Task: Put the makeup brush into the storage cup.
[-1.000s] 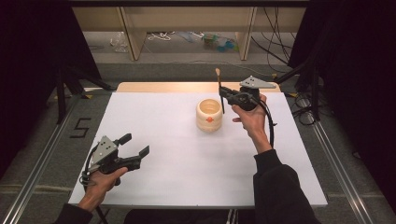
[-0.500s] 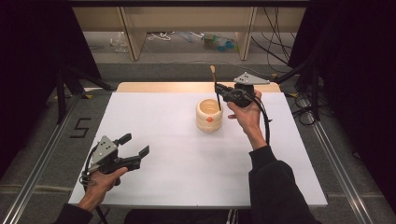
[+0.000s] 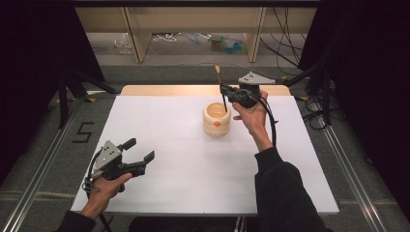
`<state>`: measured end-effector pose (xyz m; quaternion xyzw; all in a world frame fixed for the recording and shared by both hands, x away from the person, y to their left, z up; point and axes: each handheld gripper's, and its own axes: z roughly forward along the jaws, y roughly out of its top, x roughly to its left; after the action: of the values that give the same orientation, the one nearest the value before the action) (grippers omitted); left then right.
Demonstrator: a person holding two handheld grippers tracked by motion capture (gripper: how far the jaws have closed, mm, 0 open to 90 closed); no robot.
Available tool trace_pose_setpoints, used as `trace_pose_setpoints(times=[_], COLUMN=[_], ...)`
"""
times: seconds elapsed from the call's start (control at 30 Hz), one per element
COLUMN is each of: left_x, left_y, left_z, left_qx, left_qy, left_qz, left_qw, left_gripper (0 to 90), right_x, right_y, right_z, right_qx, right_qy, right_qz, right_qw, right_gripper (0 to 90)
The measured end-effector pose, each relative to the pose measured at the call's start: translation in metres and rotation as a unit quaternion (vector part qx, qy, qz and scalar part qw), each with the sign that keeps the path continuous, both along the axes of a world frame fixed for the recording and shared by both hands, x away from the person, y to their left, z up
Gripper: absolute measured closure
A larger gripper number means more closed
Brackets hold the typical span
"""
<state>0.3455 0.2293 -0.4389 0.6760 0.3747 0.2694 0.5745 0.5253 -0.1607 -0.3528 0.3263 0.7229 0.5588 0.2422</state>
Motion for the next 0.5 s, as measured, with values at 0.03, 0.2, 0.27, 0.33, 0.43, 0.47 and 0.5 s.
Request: trace_pose_setpoints(times=[0.03,0.2,0.27,0.33,0.43,0.47,0.5], left_x=[0.000,0.000,0.000,0.000,0.000,0.000,0.000], left_y=[0.000,0.000,0.000,0.000,0.000,0.000,0.000], left_z=[0.000,0.000,0.000,0.000,0.000,0.000,0.000], left_qx=[0.000,0.000,0.000,0.000,-0.001,0.000,0.000], left_qy=[0.000,0.000,0.000,0.000,0.000,0.000,0.000], left_qz=[0.000,0.000,0.000,0.000,0.000,0.000,0.000], left_qw=[1.0000,1.0000,1.0000,1.0000,1.0000,1.0000,1.0000], left_gripper=[15.5,15.5,15.5,15.5,15.5,15.5,15.5], right_x=[0.000,0.004,0.006,0.007,0.008,0.009,0.010], right_y=[0.000,0.002,0.002,0.003,0.006,0.006,0.007], right_z=[-0.001,-0.004,-0.005,-0.006,-0.007,-0.008,-0.009], right_qx=[0.003,0.003,0.001,0.006,0.010,0.010,0.007], right_qy=[0.010,0.013,0.005,0.009,0.011,0.011,0.009], right_qz=[0.001,0.000,-0.003,-0.002,-0.003,-0.005,-0.005], right_qw=[0.9999,0.9999,1.0000,0.9999,0.9999,0.9999,0.9999], right_gripper=[83.2,83.2,83.1,83.2,83.2,83.1,83.1])
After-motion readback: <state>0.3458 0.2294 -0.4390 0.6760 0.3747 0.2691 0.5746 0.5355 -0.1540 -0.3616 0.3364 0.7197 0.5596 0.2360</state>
